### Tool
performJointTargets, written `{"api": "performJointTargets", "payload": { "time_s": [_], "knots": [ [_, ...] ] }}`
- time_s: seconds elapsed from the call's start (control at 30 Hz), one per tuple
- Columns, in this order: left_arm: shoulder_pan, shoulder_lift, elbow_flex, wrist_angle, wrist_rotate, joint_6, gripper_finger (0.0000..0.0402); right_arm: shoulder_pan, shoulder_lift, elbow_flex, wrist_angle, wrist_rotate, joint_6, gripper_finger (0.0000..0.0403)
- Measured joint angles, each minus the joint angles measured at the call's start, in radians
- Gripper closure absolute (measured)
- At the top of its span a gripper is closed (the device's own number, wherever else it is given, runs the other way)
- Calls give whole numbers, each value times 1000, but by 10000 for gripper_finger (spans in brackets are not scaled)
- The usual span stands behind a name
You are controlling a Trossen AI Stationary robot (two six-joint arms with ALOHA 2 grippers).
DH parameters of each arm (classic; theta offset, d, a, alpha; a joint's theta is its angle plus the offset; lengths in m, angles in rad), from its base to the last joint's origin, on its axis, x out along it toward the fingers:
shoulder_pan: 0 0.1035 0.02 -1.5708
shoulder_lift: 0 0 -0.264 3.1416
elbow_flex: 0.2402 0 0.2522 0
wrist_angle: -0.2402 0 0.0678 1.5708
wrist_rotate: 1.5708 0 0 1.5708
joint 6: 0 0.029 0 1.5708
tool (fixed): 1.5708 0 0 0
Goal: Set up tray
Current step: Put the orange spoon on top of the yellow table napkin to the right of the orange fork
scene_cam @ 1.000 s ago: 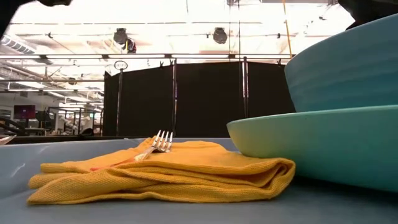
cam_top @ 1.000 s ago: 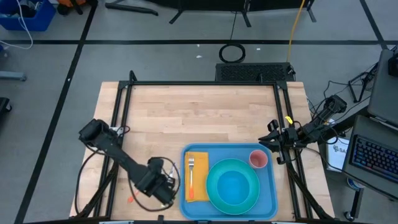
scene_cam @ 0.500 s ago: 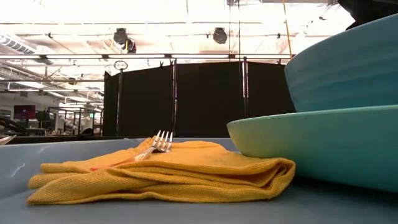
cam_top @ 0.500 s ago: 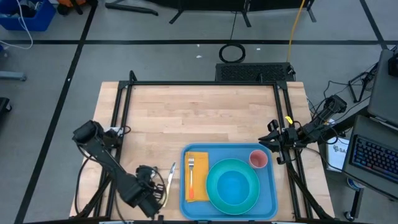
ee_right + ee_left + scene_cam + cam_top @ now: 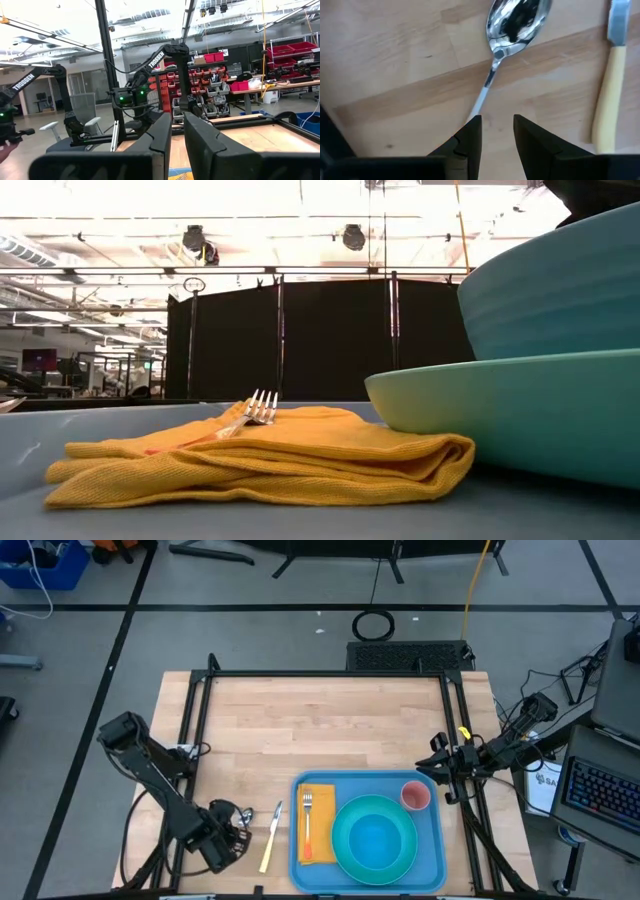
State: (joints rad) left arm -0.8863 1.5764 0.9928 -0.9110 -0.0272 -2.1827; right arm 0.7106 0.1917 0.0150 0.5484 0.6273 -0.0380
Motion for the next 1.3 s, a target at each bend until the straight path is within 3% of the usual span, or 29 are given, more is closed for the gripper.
{"api": "performJointTargets", "payload": {
  "time_s": [0.47, 1.03, 1.3],
  "knots": [
    [-7, -19, -119, 130, 1, 148, 287, 0, 0, 0, -2, 0, 0, 360],
    [1, -22, -228, 284, -5, 166, 289, 0, 0, 0, 0, 0, 0, 360],
    [2, -22, -230, 273, -7, 158, 358, 0, 0, 0, 0, 0, 0, 360]
  ]
}}
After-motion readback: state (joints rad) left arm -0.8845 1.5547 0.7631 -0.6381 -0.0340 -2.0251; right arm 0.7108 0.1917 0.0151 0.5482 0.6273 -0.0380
